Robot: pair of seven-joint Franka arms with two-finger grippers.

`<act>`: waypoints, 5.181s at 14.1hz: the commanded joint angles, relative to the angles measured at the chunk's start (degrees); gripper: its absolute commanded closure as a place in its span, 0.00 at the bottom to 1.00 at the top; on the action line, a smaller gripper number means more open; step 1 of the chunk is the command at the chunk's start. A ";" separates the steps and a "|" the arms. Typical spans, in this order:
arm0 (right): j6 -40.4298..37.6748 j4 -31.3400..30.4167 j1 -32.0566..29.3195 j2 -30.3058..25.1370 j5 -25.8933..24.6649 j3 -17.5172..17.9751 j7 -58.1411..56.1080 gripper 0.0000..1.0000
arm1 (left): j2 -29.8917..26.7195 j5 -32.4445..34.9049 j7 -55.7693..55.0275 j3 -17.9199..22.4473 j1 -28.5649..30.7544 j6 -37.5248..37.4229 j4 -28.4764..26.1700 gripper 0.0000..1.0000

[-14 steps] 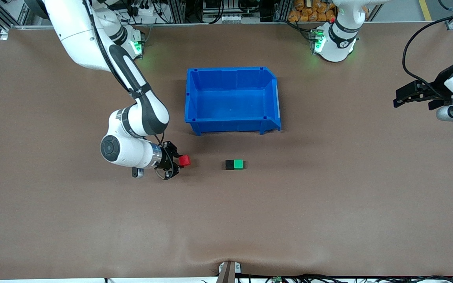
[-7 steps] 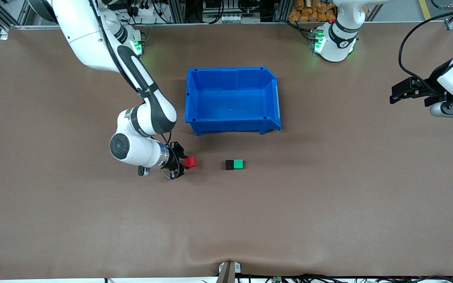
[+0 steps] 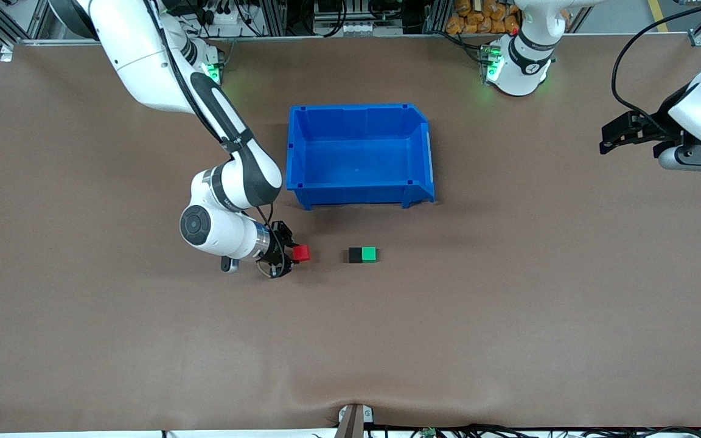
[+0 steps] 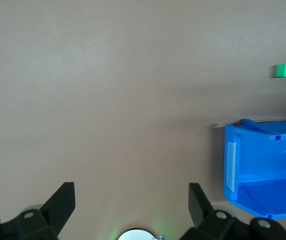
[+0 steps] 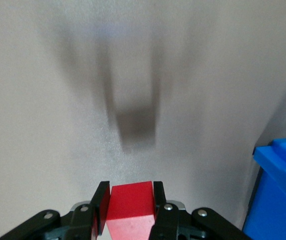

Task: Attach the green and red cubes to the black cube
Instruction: 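Carry the red cube with the right gripper toward the black cube, then lower the red cube against the black cube with the right gripper, then open the right gripper and release the red cube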

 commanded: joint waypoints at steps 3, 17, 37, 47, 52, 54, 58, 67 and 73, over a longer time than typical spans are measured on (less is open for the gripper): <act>1.60 3.19 1.92 2.91 1.41 -0.37 4.13 1.00 | -1.44 -0.24 -1.12 -0.39 0.10 0.89 -1.42 0.00; 4.15 6.19 5.26 5.81 1.33 -0.37 10.82 1.00 | -1.35 0.11 -4.29 -1.62 0.01 0.81 -1.33 0.00; 7.14 11.55 8.86 11.44 0.71 -0.54 16.88 1.00 | -1.26 0.11 -4.29 -1.70 0.01 0.81 -1.33 0.00; 7.05 11.63 9.04 11.70 -2.98 -0.72 16.79 0.68 | -1.26 0.11 -4.29 -1.70 -0.07 0.81 -1.33 0.00; 6.53 11.72 8.95 11.70 -2.98 -0.72 16.79 0.32 | -1.26 0.11 -4.29 -2.05 0.01 0.81 -1.33 0.00; 6.26 12.07 8.95 11.53 -3.07 -0.89 16.79 0.22 | -1.26 0.11 -4.29 -2.14 0.01 0.81 -1.33 0.00; 6.09 12.34 8.69 11.27 -4.03 -0.98 16.79 0.01 | -1.26 0.11 -4.29 -2.14 0.01 0.81 -1.33 0.00; 2.57 13.04 7.81 10.65 -6.40 -0.98 16.44 0.00 | -1.17 0.11 -4.29 -2.14 0.01 0.81 -1.24 0.00; 0.99 13.83 6.40 10.03 -7.90 -0.98 15.92 0.00 | -1.17 0.11 -4.29 -2.14 -0.07 0.81 -1.24 0.00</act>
